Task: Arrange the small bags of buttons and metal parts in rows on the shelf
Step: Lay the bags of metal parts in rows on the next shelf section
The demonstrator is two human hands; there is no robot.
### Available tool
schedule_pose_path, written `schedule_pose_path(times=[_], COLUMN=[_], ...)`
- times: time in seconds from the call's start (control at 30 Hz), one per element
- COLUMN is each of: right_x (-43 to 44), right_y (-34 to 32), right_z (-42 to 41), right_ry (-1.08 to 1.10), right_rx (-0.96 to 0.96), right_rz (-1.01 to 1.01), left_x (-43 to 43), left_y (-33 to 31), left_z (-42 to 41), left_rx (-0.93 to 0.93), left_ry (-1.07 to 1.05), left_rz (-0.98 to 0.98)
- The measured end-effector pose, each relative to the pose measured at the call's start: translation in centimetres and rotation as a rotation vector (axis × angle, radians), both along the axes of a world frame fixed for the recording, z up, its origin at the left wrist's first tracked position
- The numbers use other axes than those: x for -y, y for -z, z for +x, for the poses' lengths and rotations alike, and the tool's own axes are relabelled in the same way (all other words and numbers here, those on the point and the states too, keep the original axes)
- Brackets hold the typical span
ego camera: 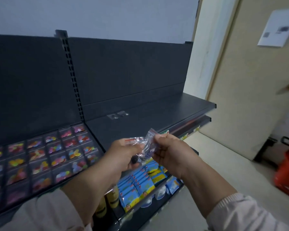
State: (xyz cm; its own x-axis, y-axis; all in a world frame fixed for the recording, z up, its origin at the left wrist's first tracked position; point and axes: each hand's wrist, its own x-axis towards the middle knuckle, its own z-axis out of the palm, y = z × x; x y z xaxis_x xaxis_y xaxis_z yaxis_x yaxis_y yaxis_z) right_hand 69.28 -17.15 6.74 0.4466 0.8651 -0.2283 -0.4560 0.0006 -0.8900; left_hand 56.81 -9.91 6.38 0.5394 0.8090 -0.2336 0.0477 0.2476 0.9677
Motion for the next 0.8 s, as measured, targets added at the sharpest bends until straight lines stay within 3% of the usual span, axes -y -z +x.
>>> schedule_pose_path(times=[0.23,0.5,0.8], right_x=[-6.6,-15.7,-23.0], right_y=[0.3,0.2,2.7], right_z=[5.7,11.7,18.0], right_ry=[0.080,0.085,-0.007], right_rx=[0.055,0.196,0.440], right_rz=[-0.033,-0.124,-0.210], left_x=[-6.8,-16.7,-23.0], left_y=[0.5,0.7,3.0], left_z=[6.3,10.6,13.0], left_rx=[0.002,-0.013,-0.172], left_ry=[0.068,0.004,-0.225], left_rz=[0.024,-0.097,0.121])
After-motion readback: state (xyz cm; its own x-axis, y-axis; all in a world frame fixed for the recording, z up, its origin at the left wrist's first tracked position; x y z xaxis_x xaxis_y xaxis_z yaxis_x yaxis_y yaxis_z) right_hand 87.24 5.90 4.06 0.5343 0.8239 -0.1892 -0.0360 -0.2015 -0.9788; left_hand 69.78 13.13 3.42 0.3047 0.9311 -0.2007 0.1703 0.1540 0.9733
